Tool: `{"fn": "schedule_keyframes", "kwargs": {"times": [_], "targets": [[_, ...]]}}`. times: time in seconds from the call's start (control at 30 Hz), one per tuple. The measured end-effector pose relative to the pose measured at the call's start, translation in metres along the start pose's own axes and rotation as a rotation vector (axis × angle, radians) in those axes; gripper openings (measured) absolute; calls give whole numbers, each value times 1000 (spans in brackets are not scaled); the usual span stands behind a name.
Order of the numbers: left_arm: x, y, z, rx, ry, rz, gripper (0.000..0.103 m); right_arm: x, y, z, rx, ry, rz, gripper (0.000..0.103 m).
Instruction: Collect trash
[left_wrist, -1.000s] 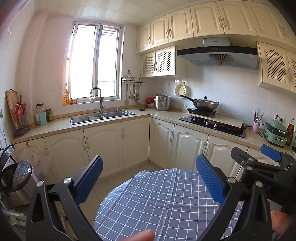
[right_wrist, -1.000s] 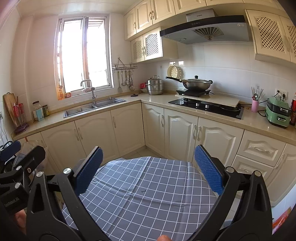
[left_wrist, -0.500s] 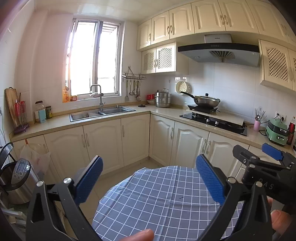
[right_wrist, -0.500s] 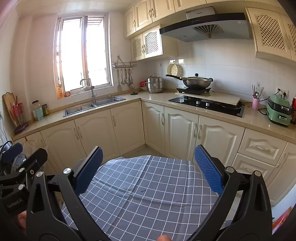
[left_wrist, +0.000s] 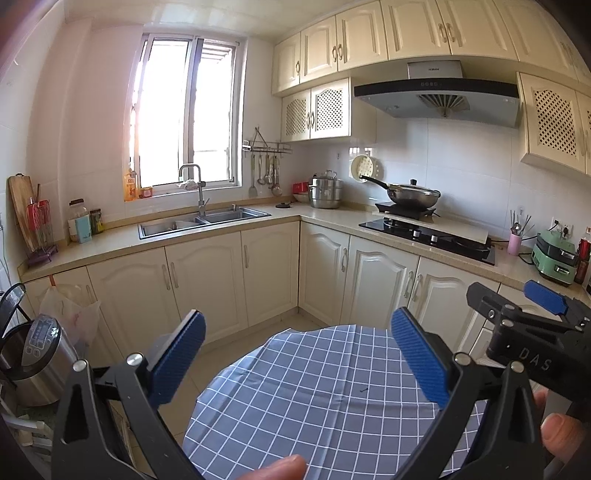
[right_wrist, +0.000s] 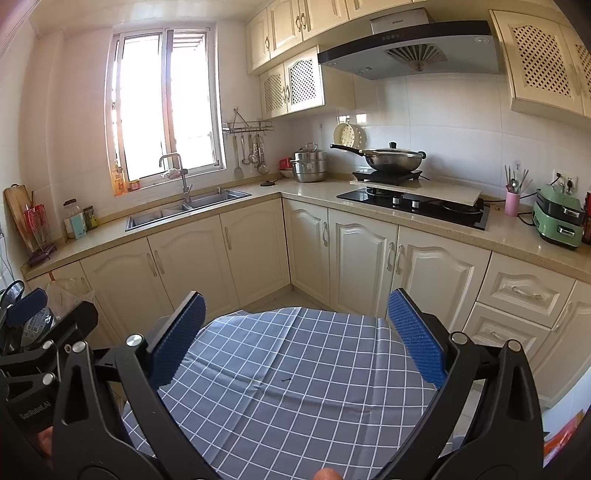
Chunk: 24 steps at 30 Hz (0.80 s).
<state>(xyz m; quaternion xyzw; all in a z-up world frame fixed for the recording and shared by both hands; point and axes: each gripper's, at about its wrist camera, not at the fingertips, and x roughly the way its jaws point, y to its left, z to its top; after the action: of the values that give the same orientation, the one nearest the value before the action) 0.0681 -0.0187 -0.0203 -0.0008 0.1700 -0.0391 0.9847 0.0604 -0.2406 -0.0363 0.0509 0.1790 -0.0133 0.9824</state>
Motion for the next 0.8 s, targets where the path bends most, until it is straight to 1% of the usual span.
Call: {"fn": "schedule_keyframes", "kwargs": {"times": [0.8], "targets": [[7, 1, -2, 3, 10, 7, 98, 7, 0, -5, 3, 10, 3, 97]]}}
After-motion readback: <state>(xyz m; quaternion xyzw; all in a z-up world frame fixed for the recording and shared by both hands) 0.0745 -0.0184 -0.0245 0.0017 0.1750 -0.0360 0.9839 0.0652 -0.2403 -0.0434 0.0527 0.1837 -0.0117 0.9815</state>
